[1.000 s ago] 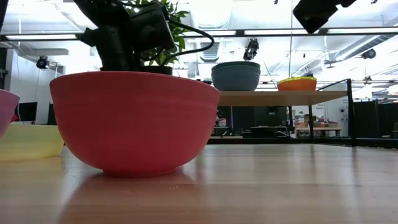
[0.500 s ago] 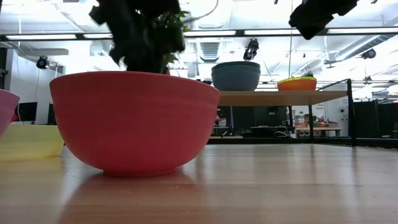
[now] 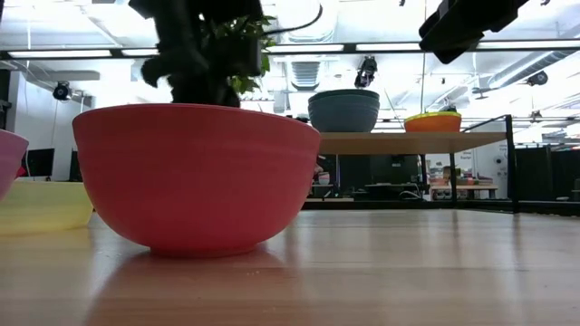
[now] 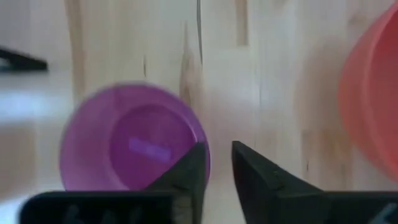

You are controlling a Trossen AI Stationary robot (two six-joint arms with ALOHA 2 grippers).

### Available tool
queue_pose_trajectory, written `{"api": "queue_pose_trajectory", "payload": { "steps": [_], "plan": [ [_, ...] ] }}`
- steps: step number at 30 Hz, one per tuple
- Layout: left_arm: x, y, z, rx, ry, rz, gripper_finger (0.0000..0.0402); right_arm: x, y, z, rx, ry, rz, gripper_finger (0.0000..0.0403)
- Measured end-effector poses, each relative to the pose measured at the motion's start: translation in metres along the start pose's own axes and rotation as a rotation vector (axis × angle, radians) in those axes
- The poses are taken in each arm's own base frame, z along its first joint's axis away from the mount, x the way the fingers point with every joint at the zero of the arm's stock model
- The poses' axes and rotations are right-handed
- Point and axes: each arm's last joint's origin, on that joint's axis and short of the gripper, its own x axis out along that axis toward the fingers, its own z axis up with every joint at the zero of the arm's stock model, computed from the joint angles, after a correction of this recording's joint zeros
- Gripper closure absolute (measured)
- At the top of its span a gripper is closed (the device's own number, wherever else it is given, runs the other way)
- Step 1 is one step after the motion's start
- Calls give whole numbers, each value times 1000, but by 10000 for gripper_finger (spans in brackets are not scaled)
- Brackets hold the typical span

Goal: Place and stack bowls onto a shelf
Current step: Stack the purple bowl on top of the green bowl on the shelf

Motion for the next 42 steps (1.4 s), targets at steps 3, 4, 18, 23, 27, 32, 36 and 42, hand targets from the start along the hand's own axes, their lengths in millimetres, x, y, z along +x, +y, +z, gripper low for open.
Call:
{"api": "queue_pose_trajectory", "payload": {
  "steps": [3,4,18,23,27,32,36,42],
  "plan": [
    [10,-1,-12,-10,49,1,293,1,0,0,-1,-1,0,393],
    [13,-1,-15,-10,49,2,278,1,0,0,-3,-1,0,393],
    [42,-2,-31,1,51,36,263,1,0,0,-5,-1,-1,393],
    [66,-6,-35,-1,117,1,308,1,0,0,-4,0,0,393],
    [74,-7,-34,-1,135,-3,368,1,0,0,-3,0,0,394],
    [66,-6,-30,10,109,4,396,1,0,0,0,0,-1,394],
    [45,-4,-21,44,31,-29,401,1,0,0,-2,-1,-1,394],
    [9,-7,-3,72,-147,-211,401,7,2,4,-50,-41,4,392]
  ]
}}
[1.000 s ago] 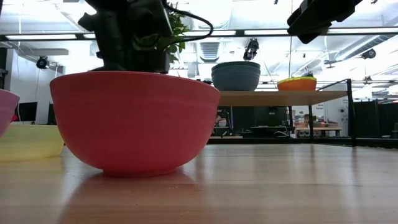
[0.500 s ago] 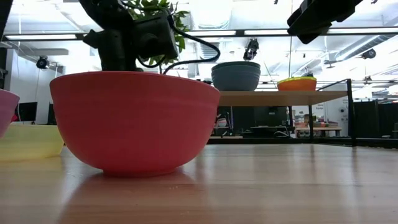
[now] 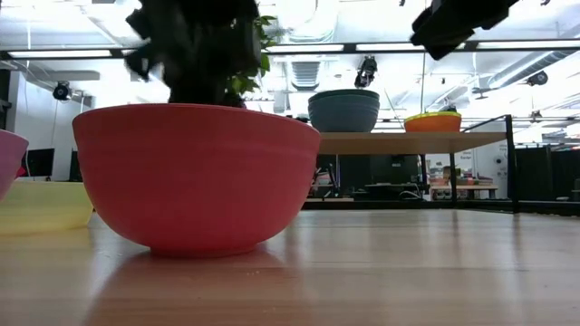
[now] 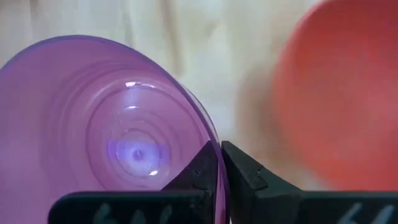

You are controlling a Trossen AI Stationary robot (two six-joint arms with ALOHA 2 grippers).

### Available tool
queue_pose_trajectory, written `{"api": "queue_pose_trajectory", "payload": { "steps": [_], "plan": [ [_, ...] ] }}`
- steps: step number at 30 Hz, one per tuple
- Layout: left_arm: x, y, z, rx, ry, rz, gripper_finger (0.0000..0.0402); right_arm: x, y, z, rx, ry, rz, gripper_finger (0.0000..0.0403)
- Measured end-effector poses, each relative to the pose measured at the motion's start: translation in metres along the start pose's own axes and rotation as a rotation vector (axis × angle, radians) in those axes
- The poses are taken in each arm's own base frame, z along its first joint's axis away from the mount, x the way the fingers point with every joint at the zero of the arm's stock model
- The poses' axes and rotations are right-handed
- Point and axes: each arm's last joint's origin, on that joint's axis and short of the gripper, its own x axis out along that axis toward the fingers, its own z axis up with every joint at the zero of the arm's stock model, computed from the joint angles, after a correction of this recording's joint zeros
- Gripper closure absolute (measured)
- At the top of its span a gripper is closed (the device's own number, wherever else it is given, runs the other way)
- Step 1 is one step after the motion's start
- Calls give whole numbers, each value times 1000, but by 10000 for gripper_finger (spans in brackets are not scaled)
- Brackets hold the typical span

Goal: Place and stack bowls onto a shelf
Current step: Stack the purple bowl on top of the green bowl on the shelf

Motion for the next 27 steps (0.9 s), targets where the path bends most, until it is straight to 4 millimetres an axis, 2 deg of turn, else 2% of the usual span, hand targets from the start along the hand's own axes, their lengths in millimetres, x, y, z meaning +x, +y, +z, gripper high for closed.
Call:
{"api": "queue_pose_trajectory", "payload": {
  "steps": [4,10,16,20,27],
  "plan": [
    [-16,-7,16,32,-93,-66,401,9,1,4,-65,-39,0,365],
    [-25,-23,37,138,-157,-131,401,21,-5,23,-94,-44,-10,283],
    [-30,-34,54,217,-202,-162,401,39,-15,38,-172,-30,140,212],
    [-30,-39,57,233,-195,-170,401,50,-26,47,-218,-33,172,190],
    [-29,-41,57,239,-196,-174,402,63,-40,64,-290,-49,210,187]
  ]
}}
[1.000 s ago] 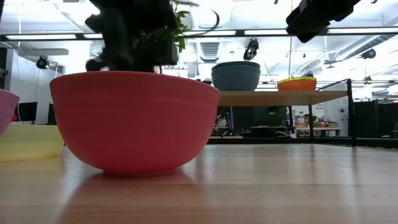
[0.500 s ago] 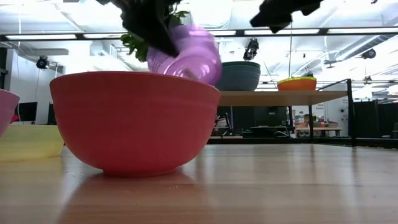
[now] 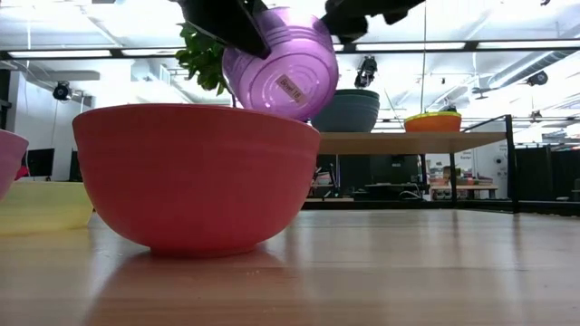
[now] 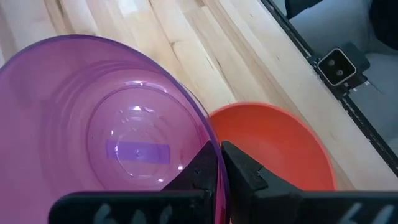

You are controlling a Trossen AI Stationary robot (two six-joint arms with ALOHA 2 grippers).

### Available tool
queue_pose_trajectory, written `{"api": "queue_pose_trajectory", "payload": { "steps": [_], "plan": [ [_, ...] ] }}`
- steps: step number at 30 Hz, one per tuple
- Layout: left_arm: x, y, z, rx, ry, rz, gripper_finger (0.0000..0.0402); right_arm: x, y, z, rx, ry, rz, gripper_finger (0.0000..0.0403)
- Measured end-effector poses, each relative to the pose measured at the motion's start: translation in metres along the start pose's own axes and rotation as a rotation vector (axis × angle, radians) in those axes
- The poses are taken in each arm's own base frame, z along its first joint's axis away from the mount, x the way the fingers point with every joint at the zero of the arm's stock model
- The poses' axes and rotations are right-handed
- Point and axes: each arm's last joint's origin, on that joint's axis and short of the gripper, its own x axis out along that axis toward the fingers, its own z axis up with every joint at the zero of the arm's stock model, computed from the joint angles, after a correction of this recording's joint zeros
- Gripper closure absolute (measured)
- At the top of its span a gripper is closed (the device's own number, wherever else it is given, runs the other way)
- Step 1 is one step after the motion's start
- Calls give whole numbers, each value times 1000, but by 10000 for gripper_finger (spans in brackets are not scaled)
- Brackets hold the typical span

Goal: Place and stack bowls onto a shelf
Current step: Stack the purple bowl on top of the green bowl on the shelf

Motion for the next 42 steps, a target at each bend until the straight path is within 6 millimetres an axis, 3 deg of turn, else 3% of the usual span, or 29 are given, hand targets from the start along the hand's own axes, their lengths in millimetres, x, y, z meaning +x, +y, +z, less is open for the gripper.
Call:
{"api": "queue_pose_trajectory", "payload": {
  "steps": [9,13,18,23,28,35,42],
  "plan": [
    [-1,0,2,21,-17,3,402,29,-14,-1,-2,37,153,200],
    [-1,0,2,21,-14,2,402,35,-17,-1,-20,54,167,256],
    [0,0,0,29,2,1,402,39,-16,-3,-50,54,198,372],
    [-1,0,2,22,-17,5,396,38,-15,-4,-48,54,218,391],
    [-2,1,4,1,-24,23,354,38,-16,-4,-39,52,206,394],
    [-3,3,3,-2,6,89,256,38,-16,-4,-24,57,195,394],
    [-22,1,13,0,106,107,192,31,-16,-8,18,139,167,395]
  ]
}}
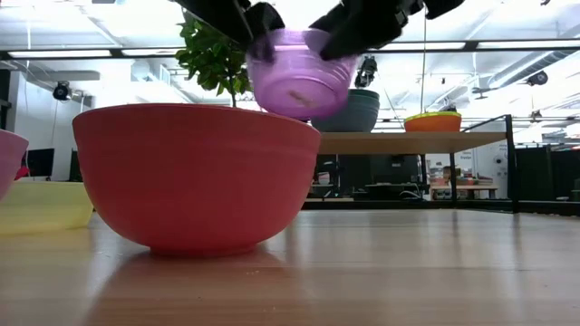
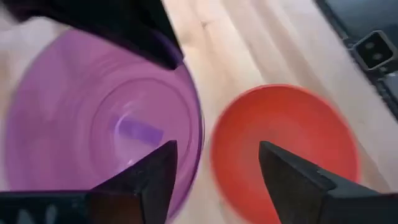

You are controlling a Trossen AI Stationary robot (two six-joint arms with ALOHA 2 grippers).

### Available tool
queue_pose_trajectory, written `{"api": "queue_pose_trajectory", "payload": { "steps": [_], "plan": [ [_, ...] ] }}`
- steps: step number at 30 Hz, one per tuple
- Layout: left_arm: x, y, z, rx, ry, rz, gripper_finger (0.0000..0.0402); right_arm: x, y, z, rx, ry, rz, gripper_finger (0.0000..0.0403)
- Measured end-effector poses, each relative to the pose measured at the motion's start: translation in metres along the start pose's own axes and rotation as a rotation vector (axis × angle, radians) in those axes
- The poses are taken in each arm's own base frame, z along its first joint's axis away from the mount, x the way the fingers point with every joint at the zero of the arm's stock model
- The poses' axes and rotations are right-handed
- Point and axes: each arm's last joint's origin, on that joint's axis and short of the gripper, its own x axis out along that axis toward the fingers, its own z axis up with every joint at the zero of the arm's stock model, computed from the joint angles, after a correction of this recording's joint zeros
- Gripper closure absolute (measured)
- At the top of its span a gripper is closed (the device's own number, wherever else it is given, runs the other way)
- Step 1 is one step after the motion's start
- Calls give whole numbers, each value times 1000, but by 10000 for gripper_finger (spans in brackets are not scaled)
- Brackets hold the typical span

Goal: Place and stack bowls onto a shelf
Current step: Stack the purple bowl on top of the green bowl on the shelf

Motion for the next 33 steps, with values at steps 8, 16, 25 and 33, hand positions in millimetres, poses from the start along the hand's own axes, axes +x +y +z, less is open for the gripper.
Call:
{"api": "queue_pose_trajectory", "payload": {
  "steps": [8,16,25,33],
  "plan": [
    [-18,5,8,28,62,187,186,-19,3,-9,87,140,-88,395],
    [-42,7,9,-40,12,383,194,-83,11,-11,142,230,-344,395],
    [-55,6,11,-119,-63,403,208,-181,-5,-32,332,189,-800,395],
    [-54,6,11,-129,-71,404,210,-233,-47,-88,670,320,-1048,394]
  ]
}}
